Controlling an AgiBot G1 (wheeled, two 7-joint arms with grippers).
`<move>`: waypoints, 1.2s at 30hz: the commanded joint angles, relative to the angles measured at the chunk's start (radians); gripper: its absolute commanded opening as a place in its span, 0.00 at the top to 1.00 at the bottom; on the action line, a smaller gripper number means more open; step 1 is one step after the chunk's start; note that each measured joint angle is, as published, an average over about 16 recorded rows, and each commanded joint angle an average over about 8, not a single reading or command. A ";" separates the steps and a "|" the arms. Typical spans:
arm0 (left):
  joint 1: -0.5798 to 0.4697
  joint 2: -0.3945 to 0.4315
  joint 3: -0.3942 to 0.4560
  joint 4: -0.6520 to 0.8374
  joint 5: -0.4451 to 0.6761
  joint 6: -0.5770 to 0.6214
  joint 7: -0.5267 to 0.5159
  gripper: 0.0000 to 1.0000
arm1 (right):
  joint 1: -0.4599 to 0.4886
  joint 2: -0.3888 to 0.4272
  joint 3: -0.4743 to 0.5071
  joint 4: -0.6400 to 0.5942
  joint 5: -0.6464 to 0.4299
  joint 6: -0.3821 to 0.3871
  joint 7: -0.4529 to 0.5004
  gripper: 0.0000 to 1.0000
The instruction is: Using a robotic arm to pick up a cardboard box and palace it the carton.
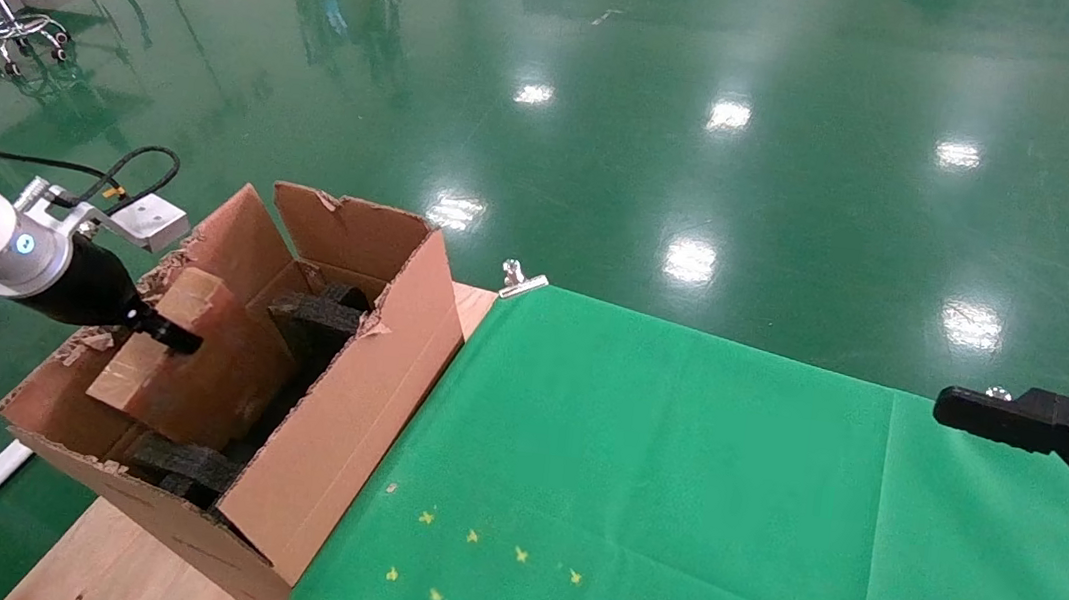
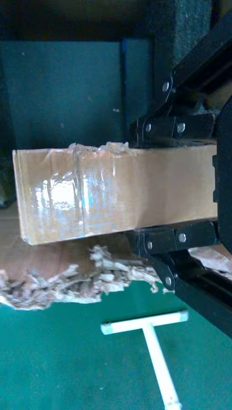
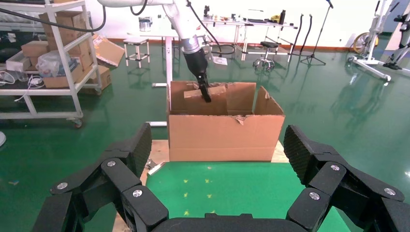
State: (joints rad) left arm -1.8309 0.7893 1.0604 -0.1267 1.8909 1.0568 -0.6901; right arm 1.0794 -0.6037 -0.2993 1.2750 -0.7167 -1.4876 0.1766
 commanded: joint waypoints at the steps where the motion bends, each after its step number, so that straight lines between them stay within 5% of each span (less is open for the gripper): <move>1: -0.001 -0.001 0.000 -0.001 0.001 0.001 0.000 0.00 | 0.000 0.000 0.000 0.000 0.000 0.000 0.000 0.00; 36: -0.152 -0.106 -0.094 -0.307 -0.155 0.229 0.088 0.00 | 0.000 0.000 0.000 -0.001 0.000 0.000 -0.001 0.00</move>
State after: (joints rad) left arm -1.9741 0.6819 0.9587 -0.4454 1.7242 1.2896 -0.5986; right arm 1.0797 -0.6034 -0.2997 1.2743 -0.7162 -1.4872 0.1760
